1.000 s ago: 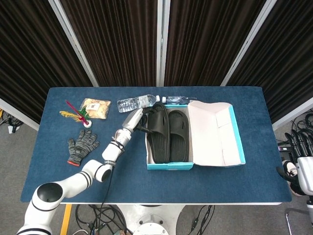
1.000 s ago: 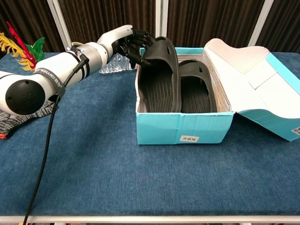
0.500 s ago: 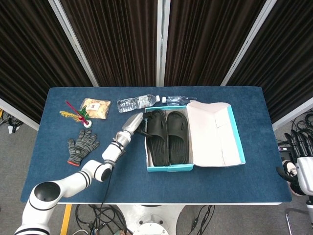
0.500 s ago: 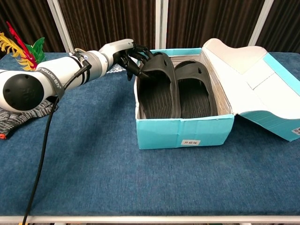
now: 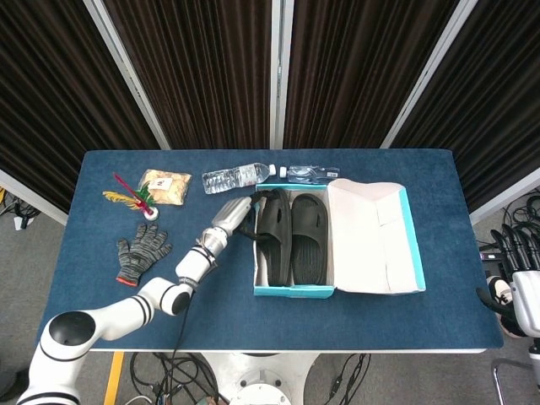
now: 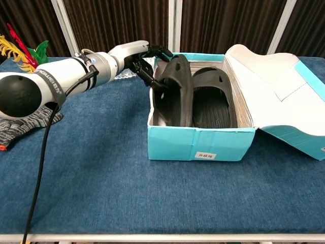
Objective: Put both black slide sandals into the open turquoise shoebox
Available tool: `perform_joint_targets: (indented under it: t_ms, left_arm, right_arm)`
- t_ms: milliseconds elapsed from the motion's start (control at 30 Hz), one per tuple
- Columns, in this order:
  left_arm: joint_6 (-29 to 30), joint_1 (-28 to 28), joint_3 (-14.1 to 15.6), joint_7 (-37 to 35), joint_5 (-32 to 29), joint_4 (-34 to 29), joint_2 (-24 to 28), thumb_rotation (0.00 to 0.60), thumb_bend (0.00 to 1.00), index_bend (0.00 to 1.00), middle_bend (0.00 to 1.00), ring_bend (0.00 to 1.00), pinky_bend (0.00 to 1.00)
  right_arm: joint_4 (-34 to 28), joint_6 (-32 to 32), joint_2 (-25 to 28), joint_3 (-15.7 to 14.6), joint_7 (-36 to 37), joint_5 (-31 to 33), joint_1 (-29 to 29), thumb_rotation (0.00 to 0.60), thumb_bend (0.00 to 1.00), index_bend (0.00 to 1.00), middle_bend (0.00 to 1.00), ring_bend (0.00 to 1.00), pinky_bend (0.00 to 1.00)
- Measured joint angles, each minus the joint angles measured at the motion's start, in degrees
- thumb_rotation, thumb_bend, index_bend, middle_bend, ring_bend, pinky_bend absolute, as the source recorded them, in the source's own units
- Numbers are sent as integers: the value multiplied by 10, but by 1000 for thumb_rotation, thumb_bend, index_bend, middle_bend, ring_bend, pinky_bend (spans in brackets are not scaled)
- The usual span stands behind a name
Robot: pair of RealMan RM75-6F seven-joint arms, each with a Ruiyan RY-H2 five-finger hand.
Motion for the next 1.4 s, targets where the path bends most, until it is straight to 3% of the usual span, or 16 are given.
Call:
perform_joint_targets:
  t_ms: [133,467,633,700,767,900,1400]
  left_arm:
    - [0,4,0,30,-8,-30,19,600,0,55,0,0,261]
    - [-27,3,9,150,-56,-139,110,600,0,59,0,0,246]
    - [6,8,6,190,-65,-227,163,600,3,212,78,0,243]
    - [22,7,8,210,-57,-240,174,600,76,258,129,5,241]
    - [28,2,12,234,-47,-236,174,600,232,280,176,12,239]
    - [14,-17,19,258,-45,-217,167,600,333,287,192,15,238]
    - [-34,-68,49,329,-107,-153,113,600,345,286,194,15,235]
  right_arm:
    - [3,1,0,-1,5,-2,0,600,96,0,31,0,44]
    - [10,1,1,-2,16,-5,-1,600,107,0,31,0,44]
    - [11,1,0,-3,17,-7,-1,600,107,0,31,0,44]
    - [11,1,-1,-3,17,-8,-1,600,107,0,31,0,44]
    - [11,2,-2,-3,17,-9,-1,600,107,0,31,0,44]
    - [11,4,-2,-4,18,-8,-2,600,107,0,31,0,44]
    - [16,7,-3,-4,23,-4,-7,600,106,0,31,0,44]
